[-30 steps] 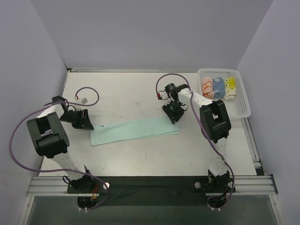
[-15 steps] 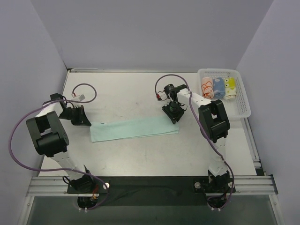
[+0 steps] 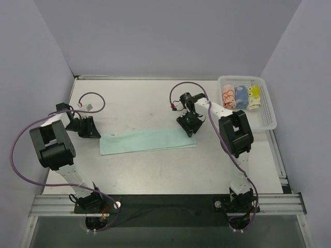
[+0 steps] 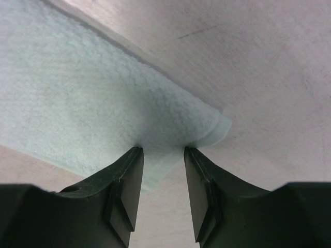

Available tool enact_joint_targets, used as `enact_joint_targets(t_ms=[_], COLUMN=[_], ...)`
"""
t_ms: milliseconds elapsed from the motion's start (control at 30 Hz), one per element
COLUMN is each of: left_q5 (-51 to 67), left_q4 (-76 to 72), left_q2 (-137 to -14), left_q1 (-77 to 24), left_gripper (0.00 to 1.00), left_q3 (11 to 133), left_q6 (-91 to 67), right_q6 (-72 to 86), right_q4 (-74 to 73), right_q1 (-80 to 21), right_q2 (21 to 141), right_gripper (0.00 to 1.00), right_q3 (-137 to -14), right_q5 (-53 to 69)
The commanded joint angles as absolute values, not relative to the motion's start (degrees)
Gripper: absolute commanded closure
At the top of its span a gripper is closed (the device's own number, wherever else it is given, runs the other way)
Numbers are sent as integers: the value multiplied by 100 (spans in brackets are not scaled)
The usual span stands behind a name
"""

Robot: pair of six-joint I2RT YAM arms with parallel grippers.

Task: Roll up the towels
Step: Fold the towel

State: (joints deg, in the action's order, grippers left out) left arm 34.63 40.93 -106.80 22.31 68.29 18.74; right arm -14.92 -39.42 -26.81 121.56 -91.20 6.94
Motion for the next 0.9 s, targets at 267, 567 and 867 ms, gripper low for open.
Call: enact_joint_targets(t_ms=[267,567,867], left_q5=[3999,4509,3991], left_q4=[4183,3596,3314], left_q2=[-8947,-9903,-11206], left_q1=[1917,1134,1300], left_gripper=[61,68,78], left_q3=[6505,6495,6855], left_q6=[2373,1443,853], right_q6=[-1160,-747,-791], right_q4=[-4368,-4350,-4377], right_q1=[-2575,-2461,-2268], right_q2=[10828,11820,12463], right_gripper=[60,61,64], right_q3=[-8886,-9404,-9527], right_q5=[1784,2592,2224])
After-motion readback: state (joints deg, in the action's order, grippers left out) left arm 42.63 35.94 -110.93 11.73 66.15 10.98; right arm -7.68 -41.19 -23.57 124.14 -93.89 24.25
